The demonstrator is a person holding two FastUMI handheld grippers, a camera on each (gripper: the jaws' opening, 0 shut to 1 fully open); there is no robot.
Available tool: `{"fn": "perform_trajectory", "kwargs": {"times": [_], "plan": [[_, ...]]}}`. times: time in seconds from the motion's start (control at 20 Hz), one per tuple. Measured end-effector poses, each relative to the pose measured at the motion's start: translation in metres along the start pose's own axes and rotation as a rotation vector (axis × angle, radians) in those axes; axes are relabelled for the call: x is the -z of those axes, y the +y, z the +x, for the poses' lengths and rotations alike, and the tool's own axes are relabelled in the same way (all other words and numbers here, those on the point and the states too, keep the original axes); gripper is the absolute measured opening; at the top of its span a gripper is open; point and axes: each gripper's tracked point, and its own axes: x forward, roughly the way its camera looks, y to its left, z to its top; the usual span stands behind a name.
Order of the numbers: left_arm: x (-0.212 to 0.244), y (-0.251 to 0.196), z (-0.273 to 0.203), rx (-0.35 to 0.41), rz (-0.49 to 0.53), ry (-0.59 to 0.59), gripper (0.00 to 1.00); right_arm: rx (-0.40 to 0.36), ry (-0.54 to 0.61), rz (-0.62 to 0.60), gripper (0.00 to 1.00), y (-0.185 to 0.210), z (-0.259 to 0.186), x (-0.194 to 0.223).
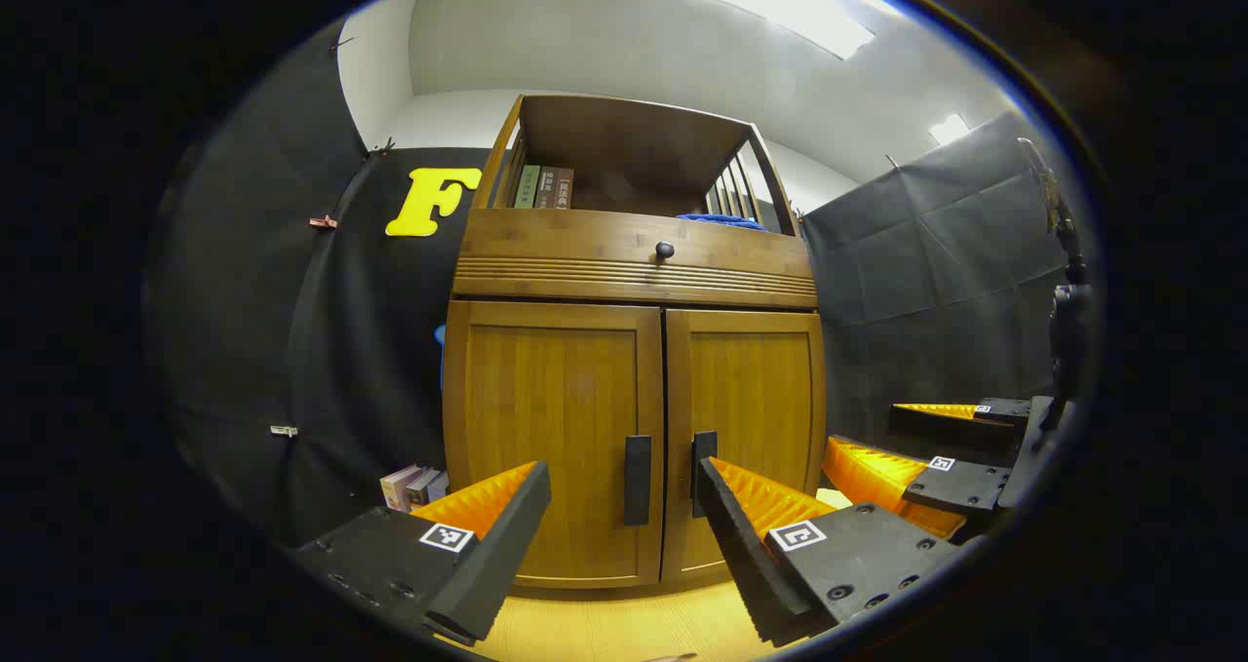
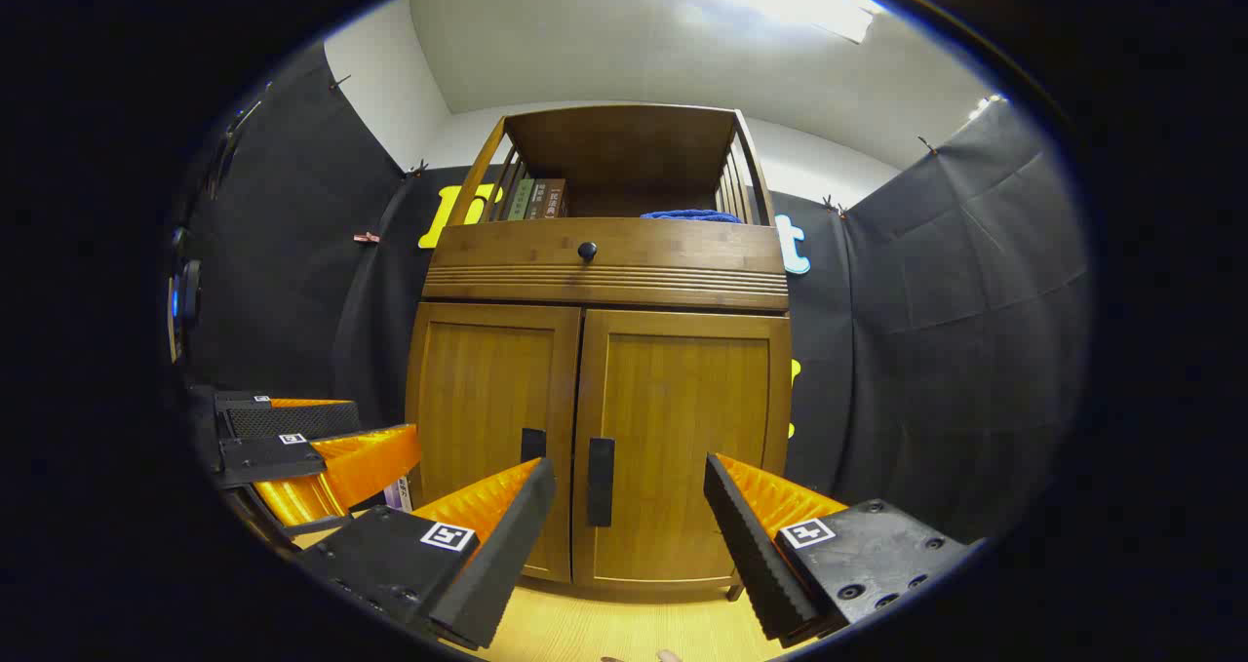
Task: Open the right door of the double-door shoe cabinet with the right hand, and open the left door with the left hand.
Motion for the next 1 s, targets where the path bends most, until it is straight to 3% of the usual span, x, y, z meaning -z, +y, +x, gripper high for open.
{"fn": "perform_trajectory", "kwargs": {"times": [0.45, 1.0], "plan": [[-0.0027, 0.0078, -0.0043, -0.037, -0.007, -0.013, 0.94, -0.008, 0.011, -0.002, 0.97, 0.0009, -0.0022, 0.0045], [0.0010, 0.0086, -0.0014, -0.029, 0.001, 0.001, 0.94, 0.003, 0.017, 0.010, 0.97, -0.0041, 0.0004, 0.0099]]}}
